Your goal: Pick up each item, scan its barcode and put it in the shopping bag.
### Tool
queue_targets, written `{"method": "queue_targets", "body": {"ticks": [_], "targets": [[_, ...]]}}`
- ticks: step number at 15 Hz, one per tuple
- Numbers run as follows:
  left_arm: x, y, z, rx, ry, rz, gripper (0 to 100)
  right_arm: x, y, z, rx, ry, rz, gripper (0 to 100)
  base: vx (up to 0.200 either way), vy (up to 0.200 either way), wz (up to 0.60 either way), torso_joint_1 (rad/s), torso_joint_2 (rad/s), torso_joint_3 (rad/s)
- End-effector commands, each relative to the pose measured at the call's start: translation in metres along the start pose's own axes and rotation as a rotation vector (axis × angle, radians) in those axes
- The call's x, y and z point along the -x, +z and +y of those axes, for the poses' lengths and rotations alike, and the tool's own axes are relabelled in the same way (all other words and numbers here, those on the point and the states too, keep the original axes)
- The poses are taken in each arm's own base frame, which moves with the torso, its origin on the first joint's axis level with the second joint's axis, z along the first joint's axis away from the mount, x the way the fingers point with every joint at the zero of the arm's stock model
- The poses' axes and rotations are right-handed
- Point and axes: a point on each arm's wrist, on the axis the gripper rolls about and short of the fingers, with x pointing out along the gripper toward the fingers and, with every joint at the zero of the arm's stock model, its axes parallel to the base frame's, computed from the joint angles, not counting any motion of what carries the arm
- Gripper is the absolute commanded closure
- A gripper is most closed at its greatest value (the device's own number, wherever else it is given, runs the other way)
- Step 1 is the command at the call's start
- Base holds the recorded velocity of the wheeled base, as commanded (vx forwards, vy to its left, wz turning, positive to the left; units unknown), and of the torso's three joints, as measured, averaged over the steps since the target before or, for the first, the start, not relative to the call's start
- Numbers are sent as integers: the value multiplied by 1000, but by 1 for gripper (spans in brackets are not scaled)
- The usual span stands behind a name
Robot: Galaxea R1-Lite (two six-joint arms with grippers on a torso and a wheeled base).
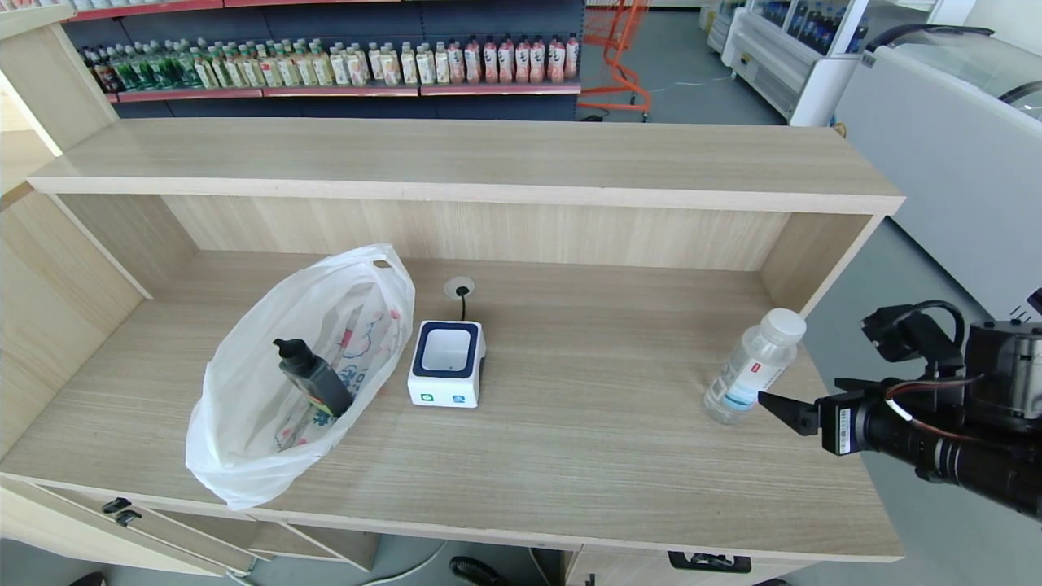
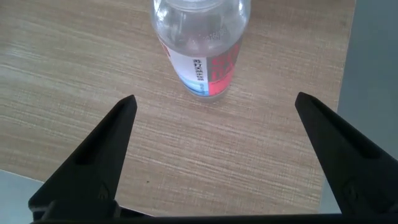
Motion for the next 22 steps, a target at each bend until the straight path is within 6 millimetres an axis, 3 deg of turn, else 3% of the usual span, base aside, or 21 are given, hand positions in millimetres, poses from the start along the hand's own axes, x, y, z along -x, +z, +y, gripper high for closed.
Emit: {"method": "queue_targets", "body": {"ticks": [1,10,22], "targets": [[0,0,0,0,1,2,0,-12,-8,0,-2,4,42,0,0,0,0,0,0,0],[0,0,0,0,1,2,0,-41,4,12,53,49,-13,0,0,0,0,0,0,0],[0,0,0,0,1,2,0,-66,4,13,101,53,-27,0,0,0,0,0,0,0]]}}
